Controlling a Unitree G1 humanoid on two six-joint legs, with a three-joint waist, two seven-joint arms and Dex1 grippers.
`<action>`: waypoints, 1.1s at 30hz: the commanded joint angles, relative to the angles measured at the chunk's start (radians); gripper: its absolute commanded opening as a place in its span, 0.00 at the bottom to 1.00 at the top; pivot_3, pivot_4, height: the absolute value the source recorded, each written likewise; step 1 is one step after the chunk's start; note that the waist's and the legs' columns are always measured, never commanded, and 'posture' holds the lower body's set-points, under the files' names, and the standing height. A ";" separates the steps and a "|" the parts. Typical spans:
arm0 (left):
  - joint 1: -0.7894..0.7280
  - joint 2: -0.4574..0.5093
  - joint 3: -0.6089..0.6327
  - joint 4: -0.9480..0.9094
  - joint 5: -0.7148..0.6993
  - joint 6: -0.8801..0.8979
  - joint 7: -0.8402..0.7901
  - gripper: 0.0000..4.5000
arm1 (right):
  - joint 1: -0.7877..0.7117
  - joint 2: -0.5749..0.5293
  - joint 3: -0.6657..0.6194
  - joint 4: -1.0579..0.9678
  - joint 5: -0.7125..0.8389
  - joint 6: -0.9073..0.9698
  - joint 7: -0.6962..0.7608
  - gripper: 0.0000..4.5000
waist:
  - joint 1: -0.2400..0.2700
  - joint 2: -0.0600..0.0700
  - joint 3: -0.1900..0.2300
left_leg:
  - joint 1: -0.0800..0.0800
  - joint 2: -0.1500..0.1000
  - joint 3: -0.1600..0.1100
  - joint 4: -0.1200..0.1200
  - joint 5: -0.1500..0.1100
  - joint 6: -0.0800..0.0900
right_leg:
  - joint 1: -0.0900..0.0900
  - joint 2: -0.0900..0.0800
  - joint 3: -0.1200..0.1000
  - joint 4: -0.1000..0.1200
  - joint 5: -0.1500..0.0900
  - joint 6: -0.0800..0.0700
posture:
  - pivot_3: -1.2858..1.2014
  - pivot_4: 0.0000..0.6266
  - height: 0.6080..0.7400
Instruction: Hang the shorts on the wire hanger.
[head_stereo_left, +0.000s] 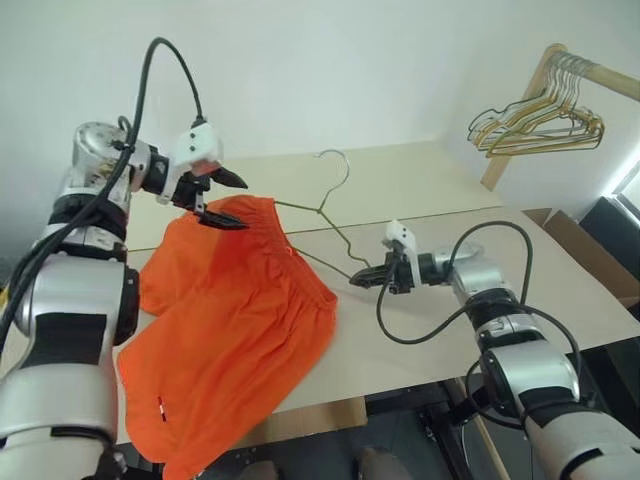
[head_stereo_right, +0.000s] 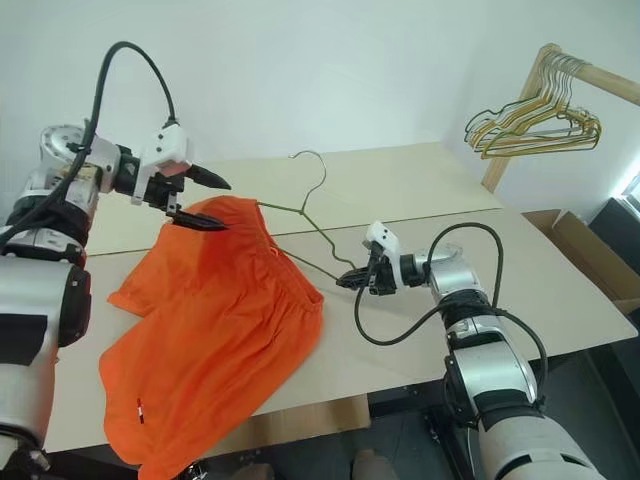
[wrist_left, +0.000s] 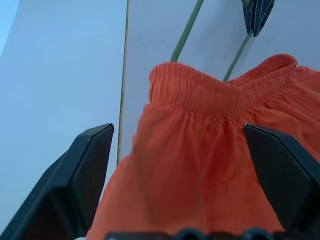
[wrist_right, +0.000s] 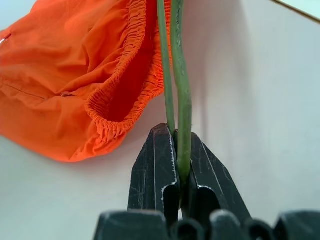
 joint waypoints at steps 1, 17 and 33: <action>-0.041 -0.003 -0.003 0.016 0.045 -0.021 0.038 1.00 | 0.006 -0.005 0.005 -0.091 0.007 -0.023 -0.010 0.00 | -0.006 0.000 0.000 | 0.000 0.000 0.000 0.000 0.000 0.000 | 0.000 0.000 0.000 0.000 0.000 0.000 | 0.51 0.00 1.00; -0.043 -0.019 0.004 0.044 0.136 0.053 -0.055 0.67 | 0.059 -0.014 0.048 -0.199 -0.001 -0.059 -0.065 0.00 | -0.015 0.000 0.000 | -0.001 0.000 -0.001 0.000 0.000 0.000 | -0.001 0.000 0.000 0.000 0.000 0.000 | 0.50 0.00 1.00; -0.021 -0.006 -0.016 0.055 0.159 0.038 -0.092 0.00 | 0.089 -0.012 0.054 -0.222 0.008 -0.154 -0.064 0.00 | -0.016 -0.001 0.001 | -0.001 0.000 -0.001 0.000 0.000 0.000 | -0.001 0.000 0.000 0.000 0.000 0.000 | 0.50 0.00 1.00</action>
